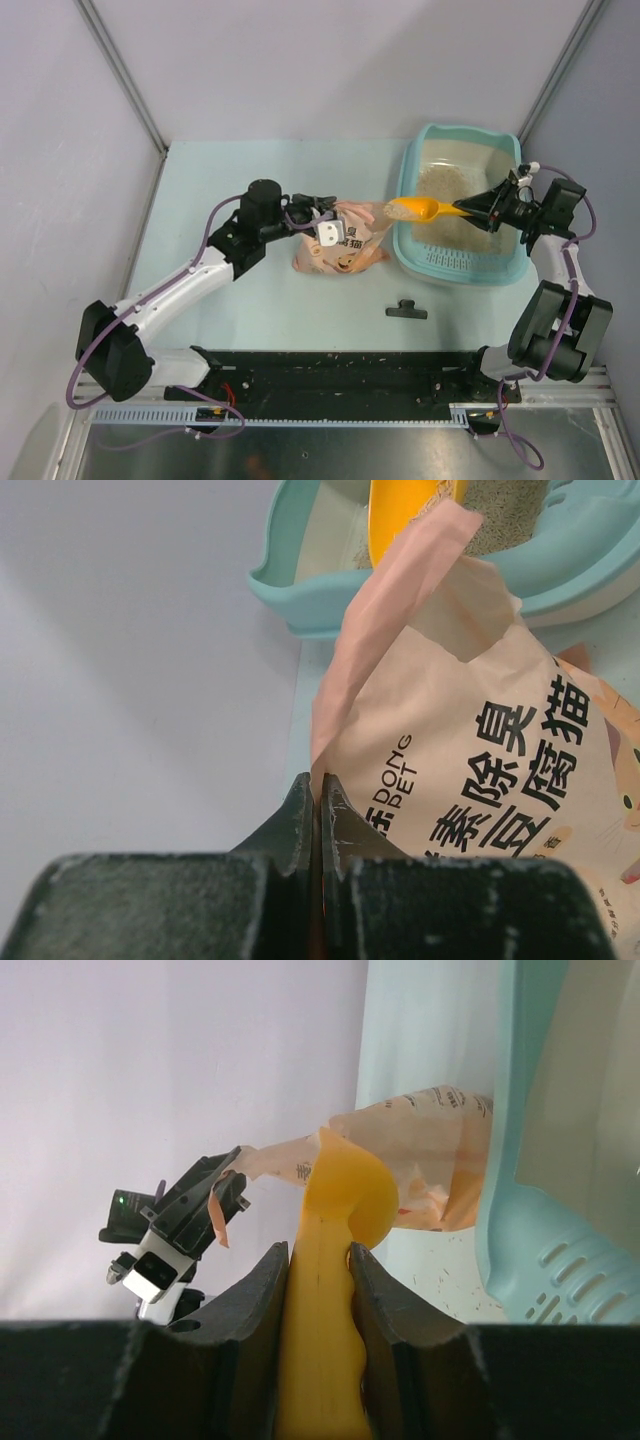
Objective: Fill the litter box with clean litter
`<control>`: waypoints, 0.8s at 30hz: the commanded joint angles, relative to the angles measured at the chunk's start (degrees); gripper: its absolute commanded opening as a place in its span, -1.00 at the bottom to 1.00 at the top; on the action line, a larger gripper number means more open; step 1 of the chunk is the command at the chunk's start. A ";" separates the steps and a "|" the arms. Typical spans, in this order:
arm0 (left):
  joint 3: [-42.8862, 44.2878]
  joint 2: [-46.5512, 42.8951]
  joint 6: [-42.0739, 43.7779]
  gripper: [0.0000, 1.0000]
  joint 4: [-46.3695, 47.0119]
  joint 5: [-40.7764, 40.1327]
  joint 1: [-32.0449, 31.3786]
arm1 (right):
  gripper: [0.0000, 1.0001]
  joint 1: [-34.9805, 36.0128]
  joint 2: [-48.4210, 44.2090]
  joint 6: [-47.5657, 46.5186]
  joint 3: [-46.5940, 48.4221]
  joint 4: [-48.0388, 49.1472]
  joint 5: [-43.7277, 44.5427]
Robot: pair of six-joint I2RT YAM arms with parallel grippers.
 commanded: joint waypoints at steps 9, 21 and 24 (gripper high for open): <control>5.53 0.80 2.12 -1.00 8.24 1.78 0.01 | -1.00 -7.22 -2.35 1.58 -0.04 1.35 -2.37; 5.88 1.68 2.47 -1.00 8.24 2.40 0.10 | -1.00 -16.79 -1.03 -1.13 -0.12 0.57 -0.71; 5.88 1.68 2.39 -1.00 8.24 2.57 0.10 | -1.00 -18.65 -2.00 -4.56 -0.04 -0.14 3.60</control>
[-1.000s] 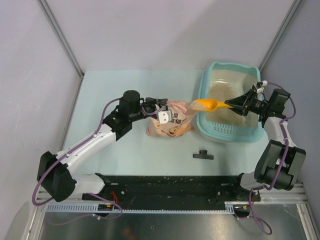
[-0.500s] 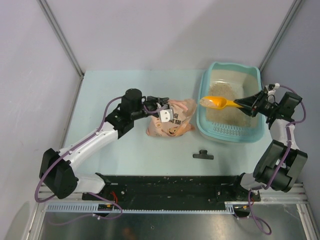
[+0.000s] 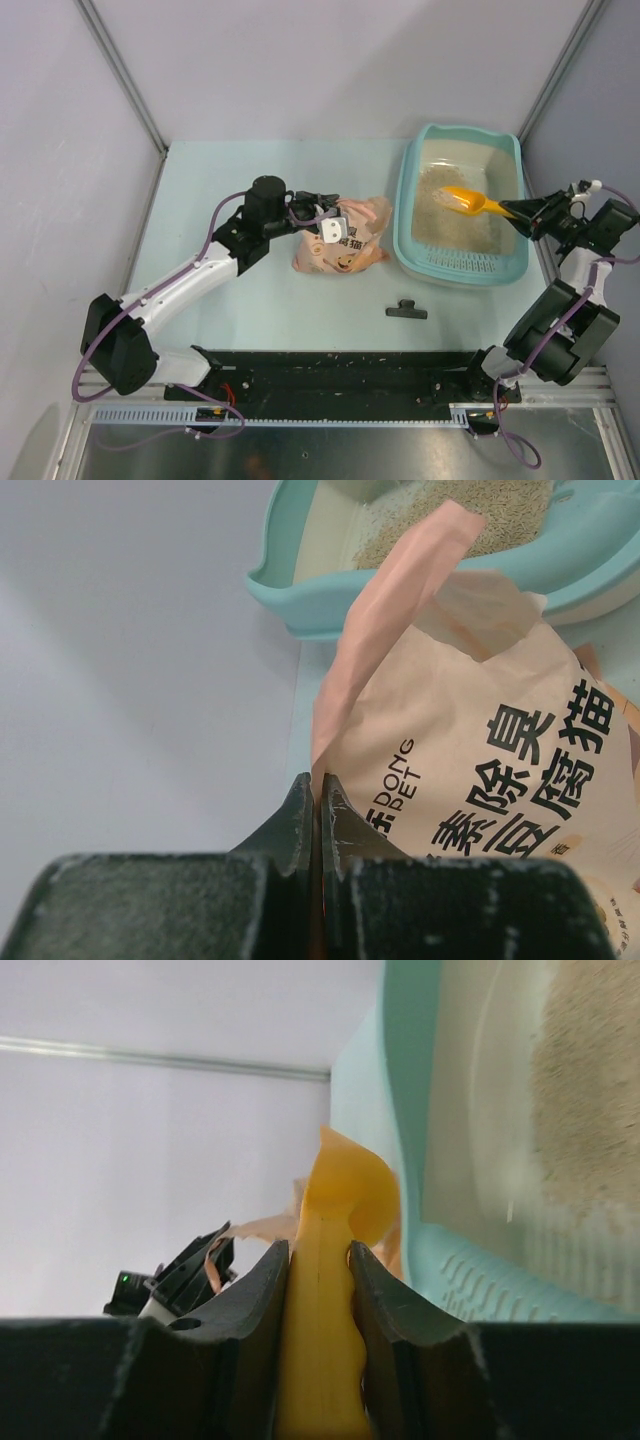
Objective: Fill the litter box with clean litter
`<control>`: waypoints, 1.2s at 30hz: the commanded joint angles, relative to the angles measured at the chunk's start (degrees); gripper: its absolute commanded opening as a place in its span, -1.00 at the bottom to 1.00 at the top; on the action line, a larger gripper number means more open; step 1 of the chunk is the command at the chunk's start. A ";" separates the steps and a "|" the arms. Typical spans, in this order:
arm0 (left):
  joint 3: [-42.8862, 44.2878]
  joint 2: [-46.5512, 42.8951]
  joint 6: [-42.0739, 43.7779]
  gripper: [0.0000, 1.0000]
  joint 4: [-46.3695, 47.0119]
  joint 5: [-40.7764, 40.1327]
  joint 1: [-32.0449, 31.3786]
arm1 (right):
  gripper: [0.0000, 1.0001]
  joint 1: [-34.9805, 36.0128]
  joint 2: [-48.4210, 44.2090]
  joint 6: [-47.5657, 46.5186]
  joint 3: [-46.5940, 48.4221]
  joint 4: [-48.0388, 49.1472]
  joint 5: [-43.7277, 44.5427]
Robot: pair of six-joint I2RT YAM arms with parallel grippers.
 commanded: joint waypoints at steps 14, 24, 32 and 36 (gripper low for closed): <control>1.00 -3.43 1.45 -1.00 8.17 1.37 -0.06 | -1.00 -0.92 -10.38 -14.00 0.91 -5.28 37.10; -1.29 -5.45 1.36 -1.00 8.17 0.93 -0.06 | -1.00 8.02 -8.00 -22.43 5.38 -0.90 55.29; -2.96 -7.73 0.92 -1.00 8.17 0.58 -0.06 | -1.00 22.27 -1.24 -44.00 13.65 5.34 70.68; -3.84 -9.14 0.13 -1.00 8.17 0.05 -0.06 | -1.00 29.48 1.31 -63.70 14.62 9.13 77.44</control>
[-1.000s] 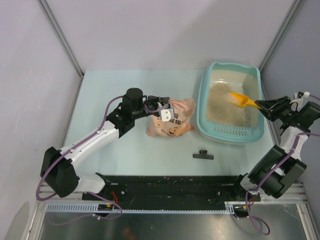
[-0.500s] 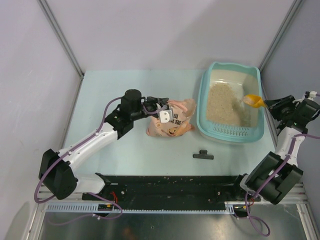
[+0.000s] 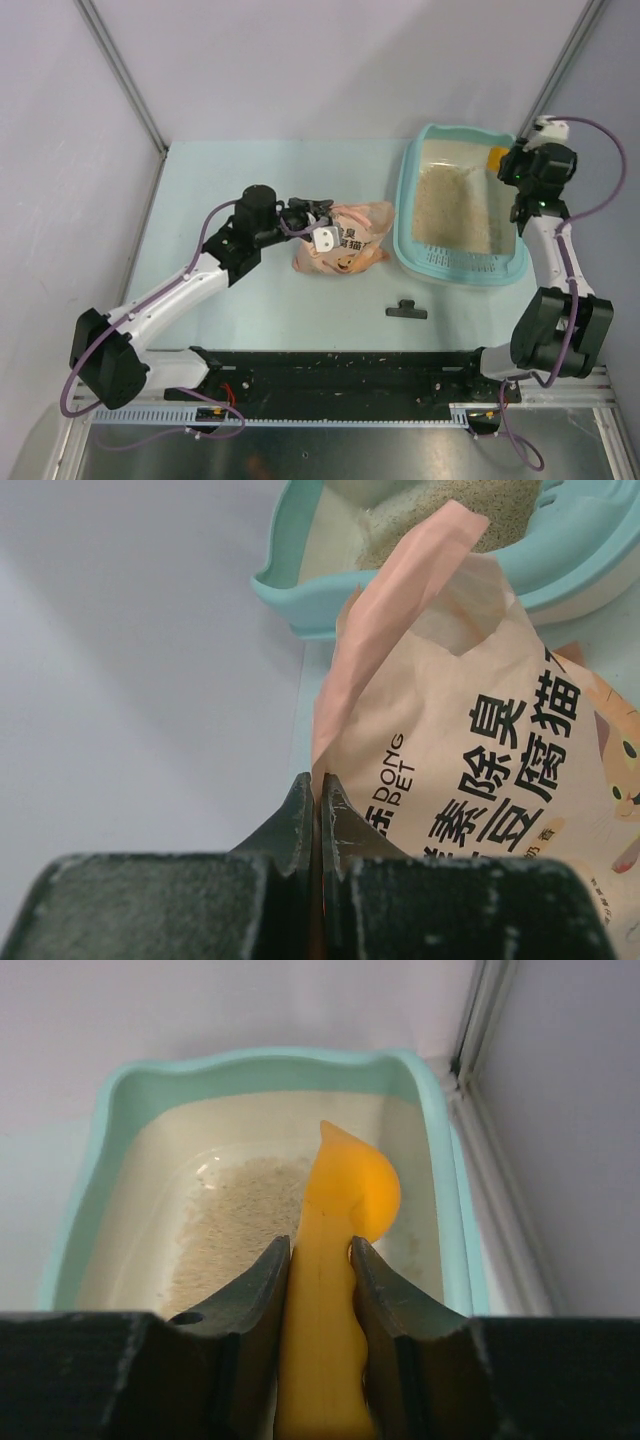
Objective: Fill the litter box with clean litter
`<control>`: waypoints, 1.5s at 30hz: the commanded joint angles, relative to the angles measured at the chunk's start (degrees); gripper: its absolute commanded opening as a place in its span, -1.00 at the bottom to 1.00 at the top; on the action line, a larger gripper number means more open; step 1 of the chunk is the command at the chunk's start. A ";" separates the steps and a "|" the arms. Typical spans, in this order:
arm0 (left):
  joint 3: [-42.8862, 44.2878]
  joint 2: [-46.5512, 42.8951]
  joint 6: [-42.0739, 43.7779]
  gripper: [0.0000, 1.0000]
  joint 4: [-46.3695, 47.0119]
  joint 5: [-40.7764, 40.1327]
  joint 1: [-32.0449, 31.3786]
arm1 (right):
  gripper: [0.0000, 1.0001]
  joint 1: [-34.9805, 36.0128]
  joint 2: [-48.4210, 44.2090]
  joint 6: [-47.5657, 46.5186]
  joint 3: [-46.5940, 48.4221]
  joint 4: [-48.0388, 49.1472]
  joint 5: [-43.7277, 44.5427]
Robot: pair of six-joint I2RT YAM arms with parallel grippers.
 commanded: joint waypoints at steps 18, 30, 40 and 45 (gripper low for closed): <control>2.77 -3.74 -11.65 -1.00 7.38 -4.96 -0.23 | -1.00 19.52 -5.22 -25.66 27.31 -46.27 -37.90; 2.25 -4.36 -14.82 -1.00 7.38 -6.46 -0.15 | -1.00 23.48 -0.03 -39.19 31.53 -59.12 -39.85; 2.51 -3.57 -14.99 -1.00 7.38 -6.89 -0.23 | -1.00 25.15 -1.69 -43.68 38.03 -66.32 -37.65; 2.42 -3.39 -15.17 -1.00 7.38 -6.72 -0.15 | -1.00 26.91 -1.17 -48.16 38.83 -71.78 -35.89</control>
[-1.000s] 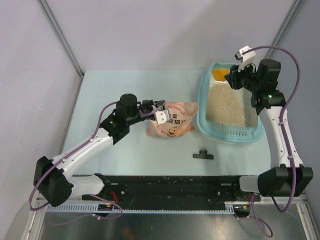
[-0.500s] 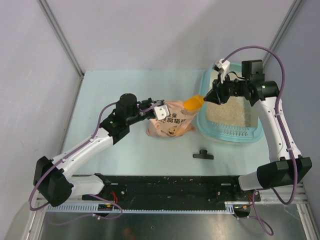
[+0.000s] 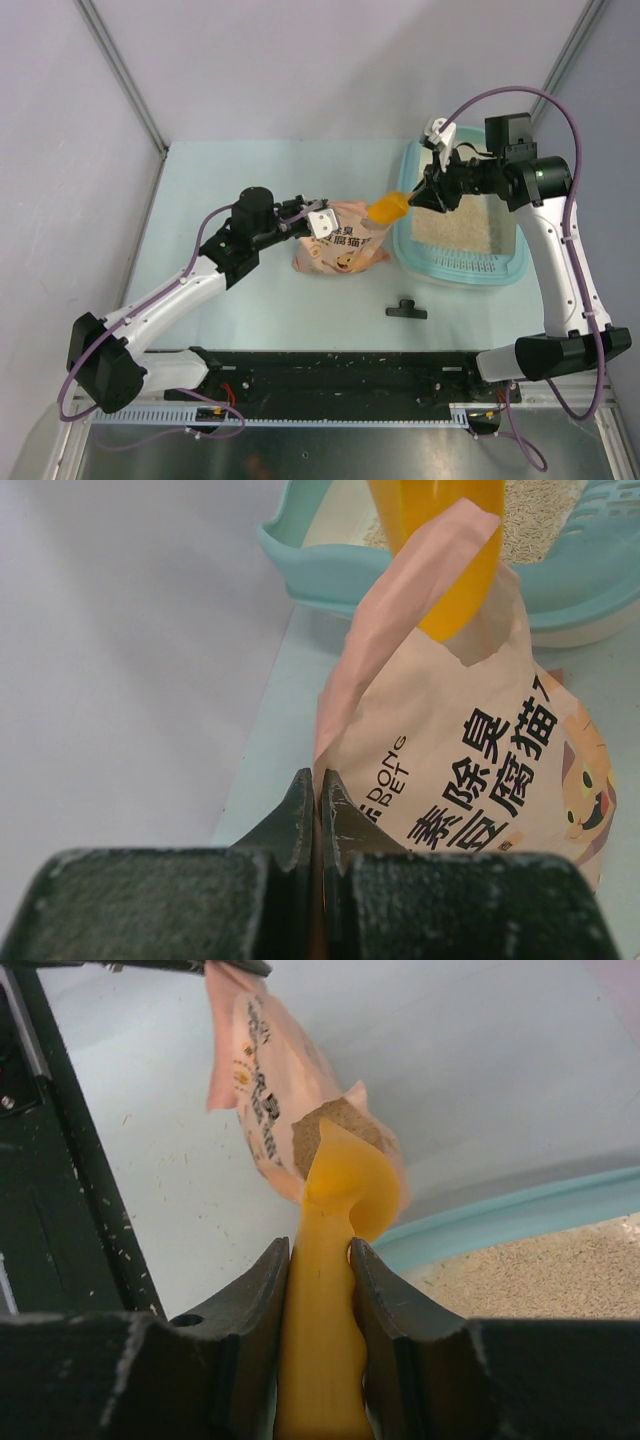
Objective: Fill the litter box with clean litter
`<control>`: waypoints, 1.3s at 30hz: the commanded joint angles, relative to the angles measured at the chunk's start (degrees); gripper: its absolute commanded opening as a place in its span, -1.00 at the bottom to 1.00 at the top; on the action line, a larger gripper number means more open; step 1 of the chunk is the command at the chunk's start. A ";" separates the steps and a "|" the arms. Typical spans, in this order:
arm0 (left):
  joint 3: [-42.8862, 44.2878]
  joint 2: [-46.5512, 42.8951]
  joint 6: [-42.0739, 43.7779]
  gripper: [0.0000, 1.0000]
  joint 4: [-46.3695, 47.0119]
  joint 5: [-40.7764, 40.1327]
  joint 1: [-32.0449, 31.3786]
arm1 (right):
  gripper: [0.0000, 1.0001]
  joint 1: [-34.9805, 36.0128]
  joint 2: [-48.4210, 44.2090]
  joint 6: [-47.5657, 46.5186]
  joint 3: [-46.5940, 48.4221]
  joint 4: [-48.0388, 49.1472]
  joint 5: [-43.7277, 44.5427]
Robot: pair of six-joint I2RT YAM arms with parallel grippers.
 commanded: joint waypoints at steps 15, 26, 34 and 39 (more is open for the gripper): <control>3.32 -2.83 -2.71 -1.00 6.51 -0.01 -0.10 | -1.00 8.89 8.45 -2.35 2.17 2.27 12.61; 5.51 -5.73 -6.76 -0.99 3.62 -0.19 -0.10 | -1.00 14.08 9.86 26.91 -0.37 14.65 33.08; 5.69 -6.17 -12.29 -1.00 2.64 3.42 -1.33 | -1.00 18.13 12.85 37.20 -6.86 14.74 40.75; 5.87 -5.91 -15.46 -1.00 4.40 3.25 -1.42 | -1.00 18.04 11.18 43.44 -13.63 15.62 41.71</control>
